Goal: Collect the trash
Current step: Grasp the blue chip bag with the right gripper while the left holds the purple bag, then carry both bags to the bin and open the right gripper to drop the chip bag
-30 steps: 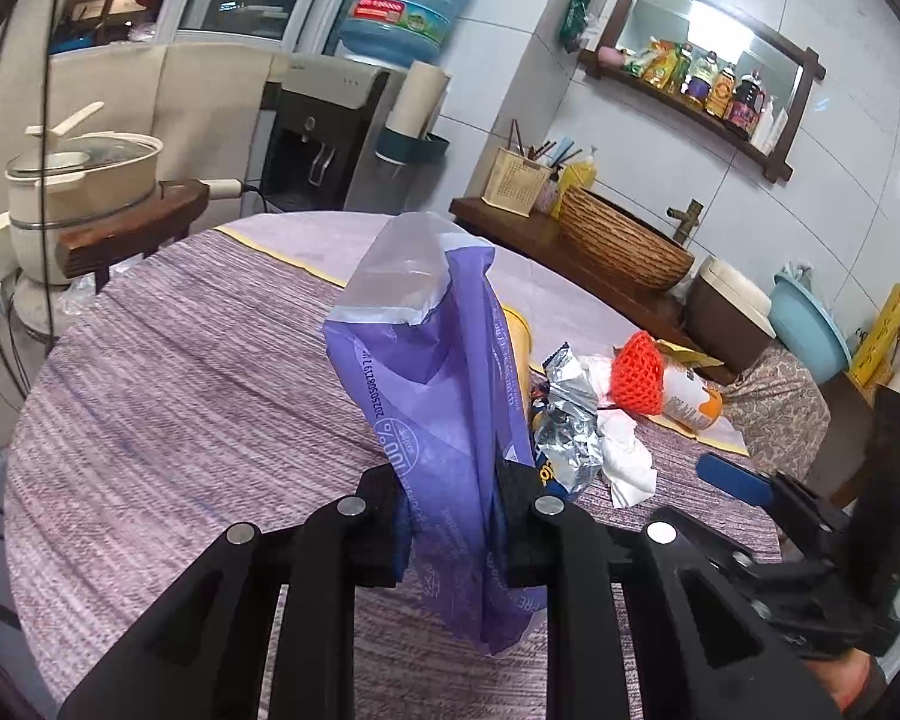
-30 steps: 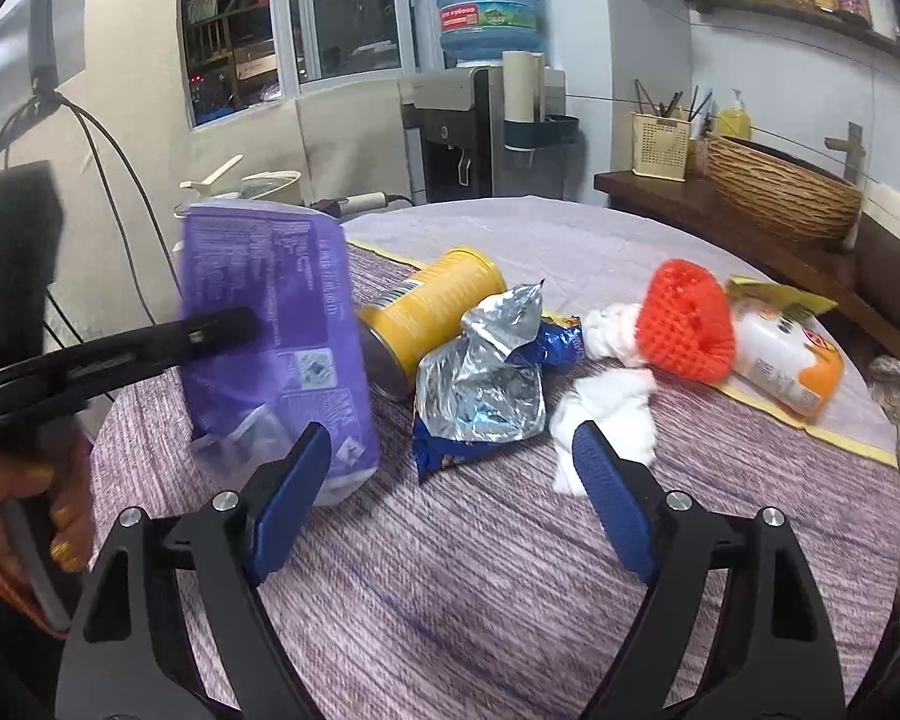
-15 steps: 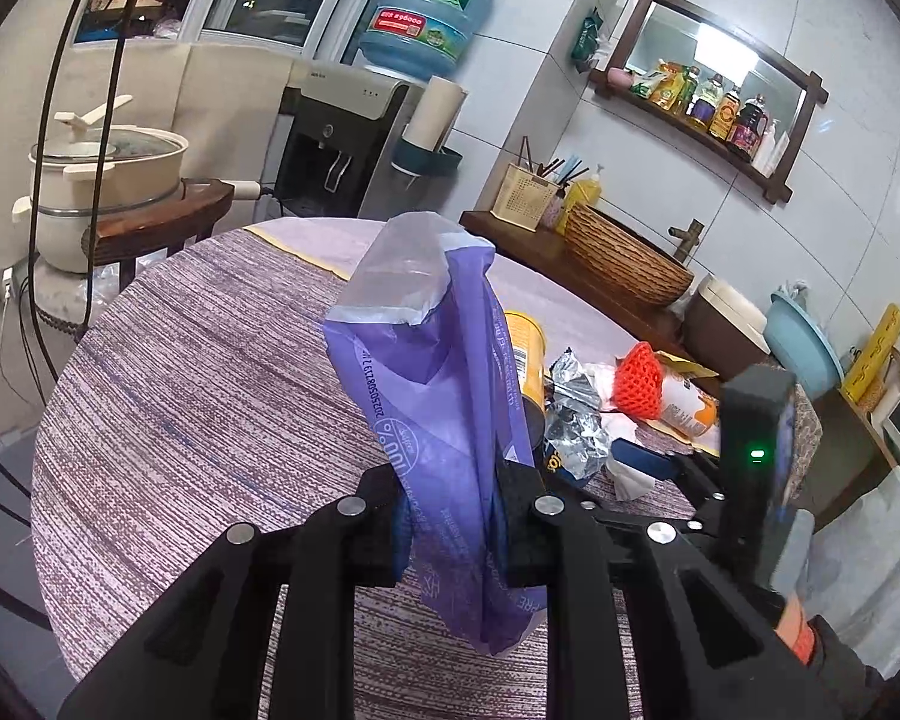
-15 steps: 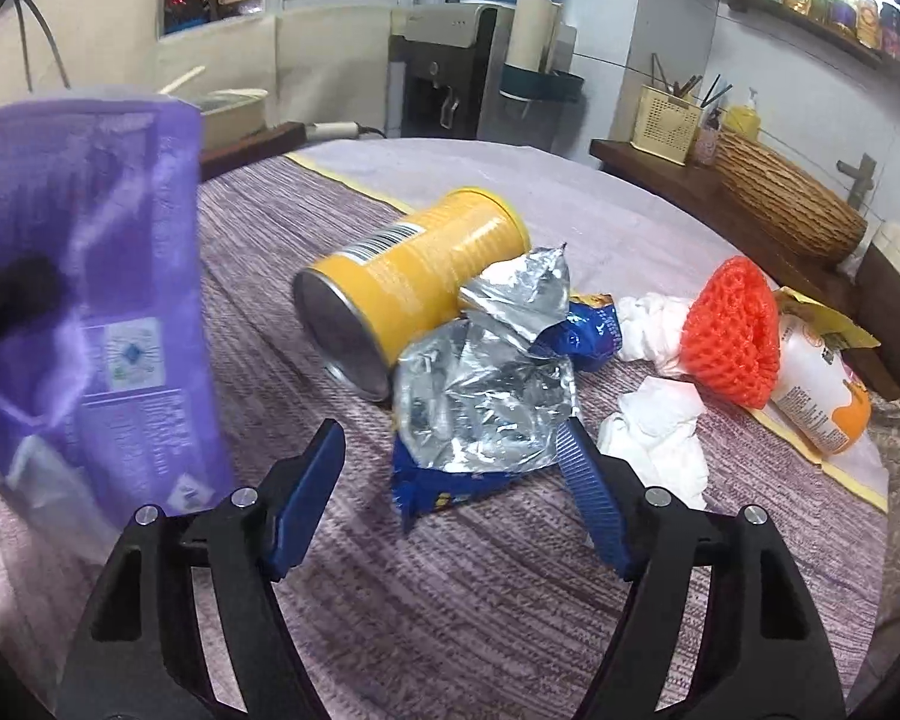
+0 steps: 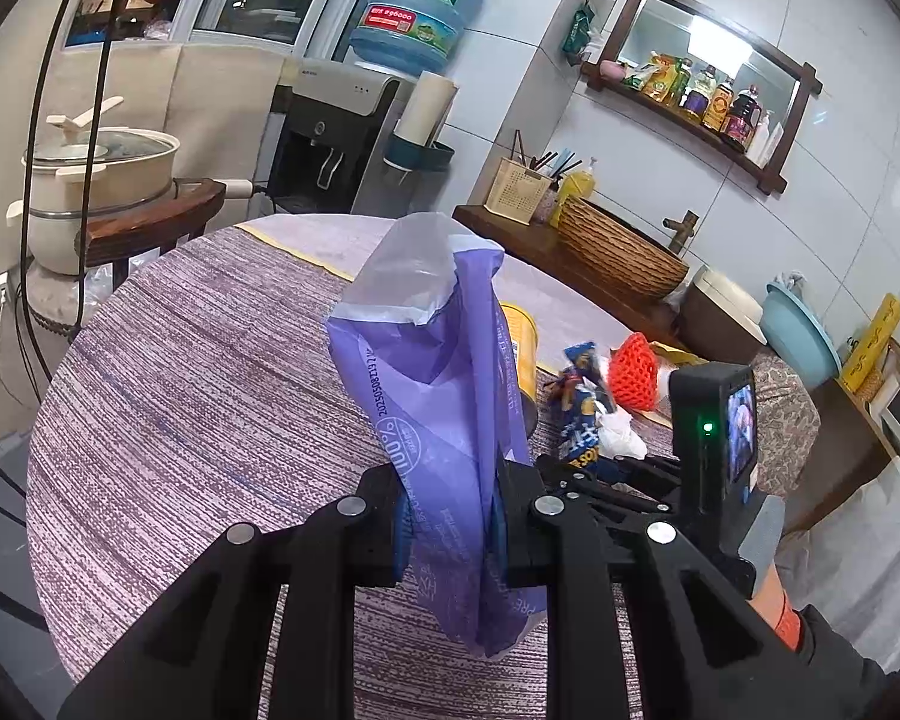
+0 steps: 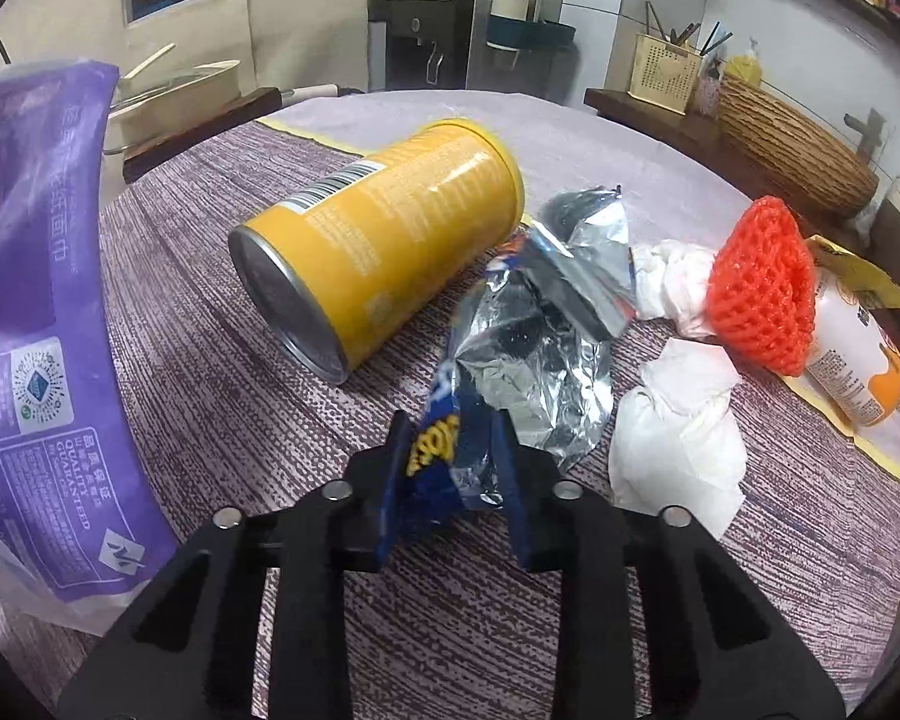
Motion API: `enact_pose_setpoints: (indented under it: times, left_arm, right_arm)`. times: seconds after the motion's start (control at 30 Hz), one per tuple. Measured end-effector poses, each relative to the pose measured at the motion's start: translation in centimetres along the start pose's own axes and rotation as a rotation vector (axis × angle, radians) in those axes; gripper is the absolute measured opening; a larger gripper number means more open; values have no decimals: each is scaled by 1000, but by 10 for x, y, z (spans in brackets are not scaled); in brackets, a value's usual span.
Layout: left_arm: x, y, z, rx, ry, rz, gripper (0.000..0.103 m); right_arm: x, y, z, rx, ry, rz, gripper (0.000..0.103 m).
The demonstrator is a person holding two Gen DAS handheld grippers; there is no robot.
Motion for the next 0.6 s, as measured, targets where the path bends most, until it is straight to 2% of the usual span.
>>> enact_pose_setpoints:
  times: [0.07,0.33,0.6]
  left_arm:
    - [0,1,-1,-2,3,1,20]
    - [-6,2,-9,4,10,-10,20]
    - [-25,-3,-28,43,21,-51,20]
  right_arm:
    - [-5,1,-2,8,-3,-11,17]
    - [-27,9,-7,38,-30,-50,16]
    - [-74,19,3,-12,-49,-142,16]
Point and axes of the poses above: each gripper's, at about its wrist camera, not at the fingertips, and x roughly the way its jaws point, z to its left, y to its underside, the point moved 6 cm from there along x, roughly the way its jaws point, and after that the axes turned 2 degrees about -z, right-handed, at the moved point
